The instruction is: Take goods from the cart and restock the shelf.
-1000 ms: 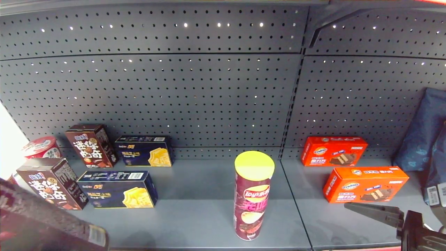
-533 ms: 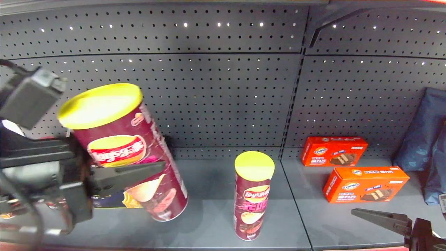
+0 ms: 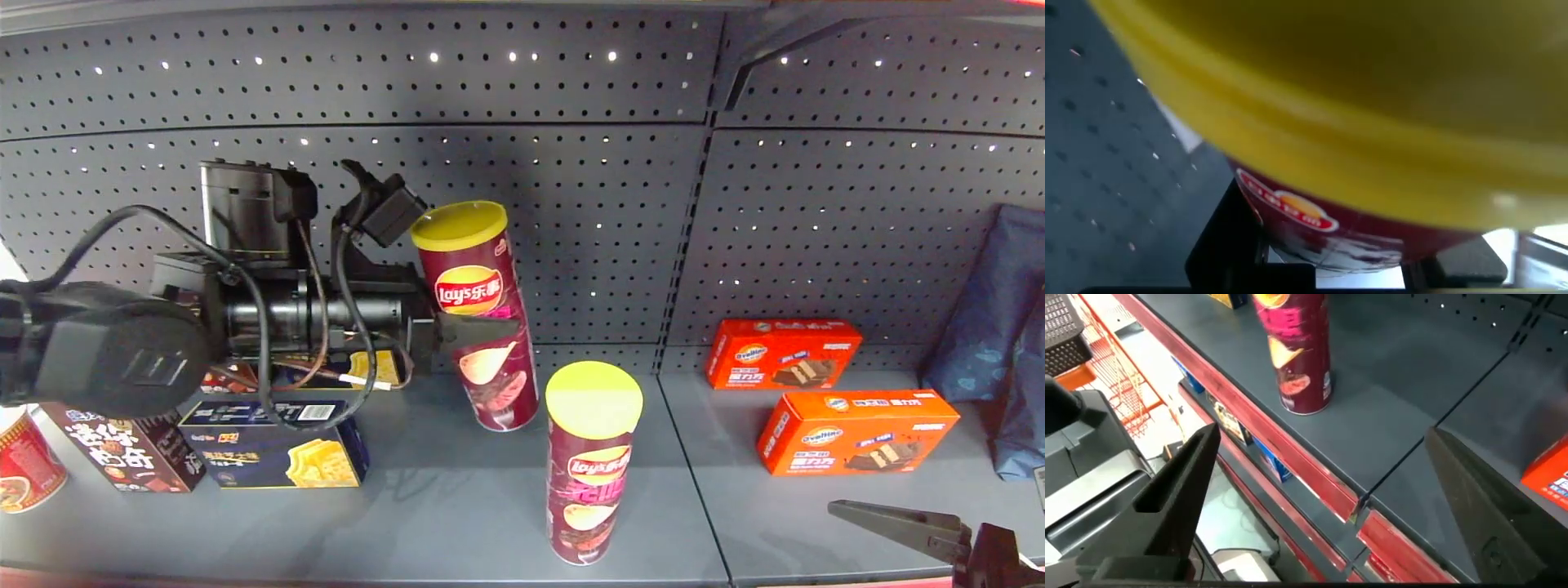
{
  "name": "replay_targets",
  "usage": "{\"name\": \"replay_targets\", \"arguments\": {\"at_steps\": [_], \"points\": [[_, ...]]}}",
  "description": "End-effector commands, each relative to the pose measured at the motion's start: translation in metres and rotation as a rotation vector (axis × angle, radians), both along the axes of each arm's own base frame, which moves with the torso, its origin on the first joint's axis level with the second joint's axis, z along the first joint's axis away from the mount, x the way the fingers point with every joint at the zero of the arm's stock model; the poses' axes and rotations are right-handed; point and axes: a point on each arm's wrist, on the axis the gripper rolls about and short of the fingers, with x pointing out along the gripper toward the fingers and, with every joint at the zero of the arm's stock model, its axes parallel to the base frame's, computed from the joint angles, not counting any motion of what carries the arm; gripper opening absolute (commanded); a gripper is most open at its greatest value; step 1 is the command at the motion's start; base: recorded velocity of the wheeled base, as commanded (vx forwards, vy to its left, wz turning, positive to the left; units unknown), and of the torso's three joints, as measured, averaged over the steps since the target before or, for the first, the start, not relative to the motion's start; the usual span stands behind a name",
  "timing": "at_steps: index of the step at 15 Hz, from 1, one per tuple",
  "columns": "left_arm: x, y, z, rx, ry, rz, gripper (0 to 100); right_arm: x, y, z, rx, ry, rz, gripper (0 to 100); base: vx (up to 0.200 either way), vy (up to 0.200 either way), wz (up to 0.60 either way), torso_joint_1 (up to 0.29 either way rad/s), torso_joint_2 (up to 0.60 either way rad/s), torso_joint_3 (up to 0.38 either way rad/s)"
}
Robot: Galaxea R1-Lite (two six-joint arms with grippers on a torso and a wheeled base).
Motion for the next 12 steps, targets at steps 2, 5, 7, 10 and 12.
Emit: {"name": "replay_targets", "arguments": {"at_steps": [2,5,7,10,12], "points": [[0.048,-0.005,-0.04,0.003,0.016,0.01,0,0.001,0.001,0.001,0.0,-0.002,0.002,100,0.0,0.0,0.0,0.0,0.0,0.0],[0.072,-0.009,-0.064,0.074,-0.082,-0.018,0,0.001,0.001,0.002,0.003,-0.005,0.0,100,0.0,0.0,0.0,0.0,0.0,0.0],[0.078,-0.021,-0.07,0.08,-0.086,-0.038,0,0.001,0.001,0.001,0.0,-0.002,0.002,100,0.0,0.0,0.0,0.0,0.0,0.0],[0.088,-0.041,-0.077,0.076,-0.093,-0.07,0,0.002,0.002,0.001,-0.003,0.003,0.003,100,0.0,0.0,0.0,0.0,0.0,0.0],[0.093,-0.05,-0.072,0.069,-0.09,-0.083,0,0.001,0.001,-0.001,-0.007,0.008,0.005,100,0.0,0.0,0.0,0.0,0.0,0.0]]}}
